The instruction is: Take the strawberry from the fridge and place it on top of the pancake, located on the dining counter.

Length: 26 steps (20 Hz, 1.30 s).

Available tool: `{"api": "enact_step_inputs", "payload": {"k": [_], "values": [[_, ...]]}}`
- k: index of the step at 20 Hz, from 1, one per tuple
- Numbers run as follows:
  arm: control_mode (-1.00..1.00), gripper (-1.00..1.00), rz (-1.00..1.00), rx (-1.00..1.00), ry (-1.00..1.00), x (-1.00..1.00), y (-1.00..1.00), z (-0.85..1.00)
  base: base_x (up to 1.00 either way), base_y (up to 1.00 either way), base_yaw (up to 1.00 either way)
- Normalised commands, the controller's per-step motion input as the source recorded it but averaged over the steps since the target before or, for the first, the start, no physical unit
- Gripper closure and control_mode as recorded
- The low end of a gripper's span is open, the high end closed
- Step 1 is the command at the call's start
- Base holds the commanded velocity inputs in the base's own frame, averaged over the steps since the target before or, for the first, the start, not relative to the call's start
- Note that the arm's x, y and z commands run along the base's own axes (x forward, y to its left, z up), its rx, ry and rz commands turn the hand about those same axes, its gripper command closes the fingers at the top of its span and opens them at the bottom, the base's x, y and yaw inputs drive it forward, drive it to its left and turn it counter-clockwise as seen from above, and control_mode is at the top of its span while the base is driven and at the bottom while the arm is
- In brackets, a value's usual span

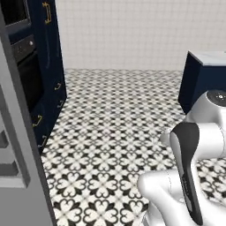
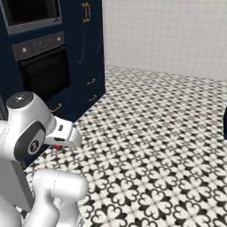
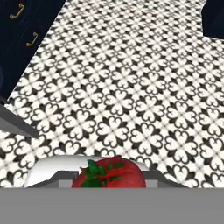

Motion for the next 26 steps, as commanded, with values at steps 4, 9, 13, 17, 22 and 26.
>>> {"api": "enact_step_inputs", "payload": {"k": [4, 9, 13, 17, 22, 26], "values": [[1.00, 1.00, 0.00, 0.00, 0.00, 0.00, 0.00, 0.00, 0.42, -0.96, -0.55], [1.00, 1.00, 0.00, 0.00, 0.00, 0.00, 0.00, 0.00, 1.00, -0.20, -0.24], [1.00, 1.00, 0.00, 0.00, 0.00, 0.00, 0.00, 0.00, 1.00, 0.14, -0.14], [1.00, 1.00, 0.00, 0.00, 0.00, 0.00, 0.00, 0.00, 1.00, 0.35, -0.13], [1.00, 1.00, 0.00, 0.00, 0.00, 0.00, 0.00, 0.00, 1.00, 0.60, -0.10], [1.00, 1.00, 0.00, 0.00, 0.00, 0.00, 0.00, 0.00, 1.00, 0.61, -0.04]]}}
